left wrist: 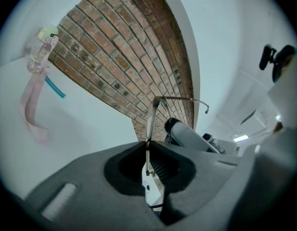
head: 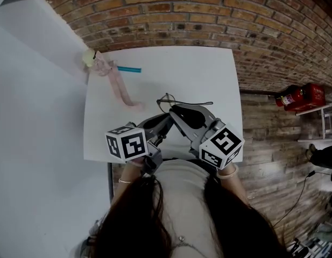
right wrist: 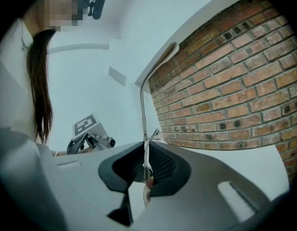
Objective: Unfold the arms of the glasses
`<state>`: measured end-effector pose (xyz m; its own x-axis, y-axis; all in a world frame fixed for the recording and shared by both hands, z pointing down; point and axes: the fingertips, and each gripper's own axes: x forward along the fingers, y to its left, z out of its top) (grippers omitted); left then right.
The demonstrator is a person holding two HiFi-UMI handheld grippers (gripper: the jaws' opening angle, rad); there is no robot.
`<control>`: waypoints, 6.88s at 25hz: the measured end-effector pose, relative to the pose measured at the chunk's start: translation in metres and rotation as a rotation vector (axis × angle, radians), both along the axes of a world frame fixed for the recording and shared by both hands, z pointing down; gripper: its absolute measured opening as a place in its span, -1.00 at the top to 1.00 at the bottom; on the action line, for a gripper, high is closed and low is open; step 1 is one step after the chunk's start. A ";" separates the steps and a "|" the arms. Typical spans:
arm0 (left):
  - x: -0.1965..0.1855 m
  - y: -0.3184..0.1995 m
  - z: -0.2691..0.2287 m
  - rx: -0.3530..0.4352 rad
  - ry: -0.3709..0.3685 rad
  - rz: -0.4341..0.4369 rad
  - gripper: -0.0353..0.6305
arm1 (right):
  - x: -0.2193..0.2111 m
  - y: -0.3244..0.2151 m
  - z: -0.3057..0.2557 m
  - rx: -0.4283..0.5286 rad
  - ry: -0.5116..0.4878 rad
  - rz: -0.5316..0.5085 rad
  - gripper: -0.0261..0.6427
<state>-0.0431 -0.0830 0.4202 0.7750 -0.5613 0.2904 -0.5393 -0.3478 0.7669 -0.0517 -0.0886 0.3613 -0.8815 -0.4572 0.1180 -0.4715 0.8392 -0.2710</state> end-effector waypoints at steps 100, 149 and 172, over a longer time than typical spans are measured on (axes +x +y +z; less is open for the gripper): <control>-0.019 -0.007 -0.017 -0.082 0.329 -0.144 0.82 | 0.062 -0.014 -0.045 0.095 -0.137 0.183 0.84; -0.020 -0.008 -0.029 -0.108 0.473 -0.198 0.82 | 0.085 -0.021 -0.043 0.064 -0.196 0.246 0.83; -0.024 -0.009 -0.026 -0.103 0.492 -0.213 0.82 | 0.086 -0.021 -0.040 0.058 -0.200 0.246 0.81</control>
